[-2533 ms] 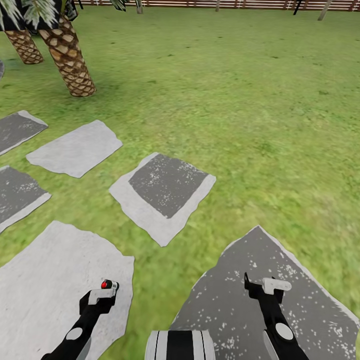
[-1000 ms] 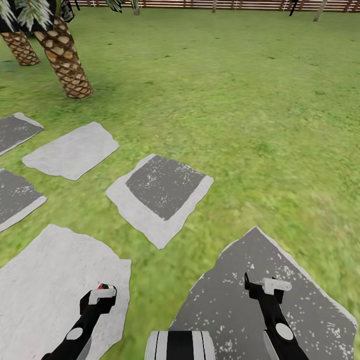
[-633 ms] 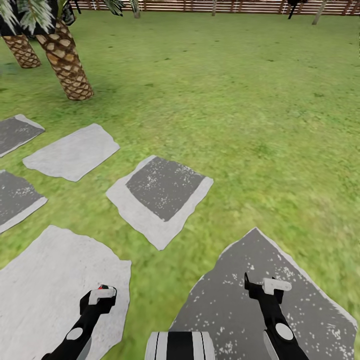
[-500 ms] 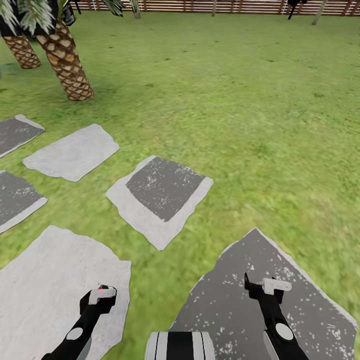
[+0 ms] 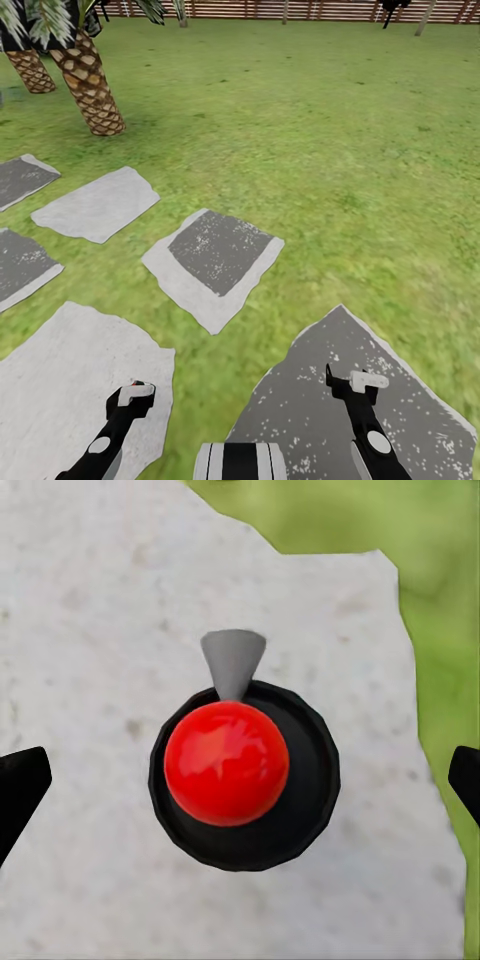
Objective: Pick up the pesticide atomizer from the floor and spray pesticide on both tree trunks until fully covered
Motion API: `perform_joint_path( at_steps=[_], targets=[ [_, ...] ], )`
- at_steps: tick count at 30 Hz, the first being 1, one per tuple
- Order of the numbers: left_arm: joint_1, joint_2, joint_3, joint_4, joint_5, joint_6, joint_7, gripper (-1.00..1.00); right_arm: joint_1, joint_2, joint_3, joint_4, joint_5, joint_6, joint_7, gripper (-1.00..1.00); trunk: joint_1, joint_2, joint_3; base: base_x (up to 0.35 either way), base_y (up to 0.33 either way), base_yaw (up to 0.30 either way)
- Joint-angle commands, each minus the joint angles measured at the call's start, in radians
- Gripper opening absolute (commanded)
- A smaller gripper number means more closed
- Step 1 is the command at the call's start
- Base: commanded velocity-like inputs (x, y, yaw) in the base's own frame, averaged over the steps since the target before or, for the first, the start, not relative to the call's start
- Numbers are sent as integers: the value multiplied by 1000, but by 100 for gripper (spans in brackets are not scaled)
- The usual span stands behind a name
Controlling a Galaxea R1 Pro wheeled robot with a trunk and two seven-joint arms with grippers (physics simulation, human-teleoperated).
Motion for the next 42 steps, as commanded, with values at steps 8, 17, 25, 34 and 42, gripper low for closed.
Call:
perform_joint_path(
  at_steps=[8, 17, 25, 34, 42],
  targets=[
    [-1, 0, 7, 1, -8, -5, 0, 100, 0, 0, 1, 1, 0, -3, -3, 100, 0, 0, 1, 0, 0, 0],
    [-1, 2, 14, 1, -7, -4, 2, -100, 0, 0, 1, 1, 0, -3, -3, 100, 0, 0, 1, 0, 0, 0],
    [-1, 2, 15, 1, -7, -4, 5, -100, 0, 0, 0, 2, 0, -3, -3, 100, 0, 0, 1, 0, 0, 0],
    [-1, 2, 15, 1, -7, -5, 5, -100, 0, 0, 1, 2, 0, -3, -3, 100, 0, 0, 1, 0, 0, 0],
    [-1, 2, 14, 1, -7, -4, 4, -100, 0, 0, 1, 1, 0, -3, -3, 100, -4, 2, 32, 0, 0, 0]
  ],
)
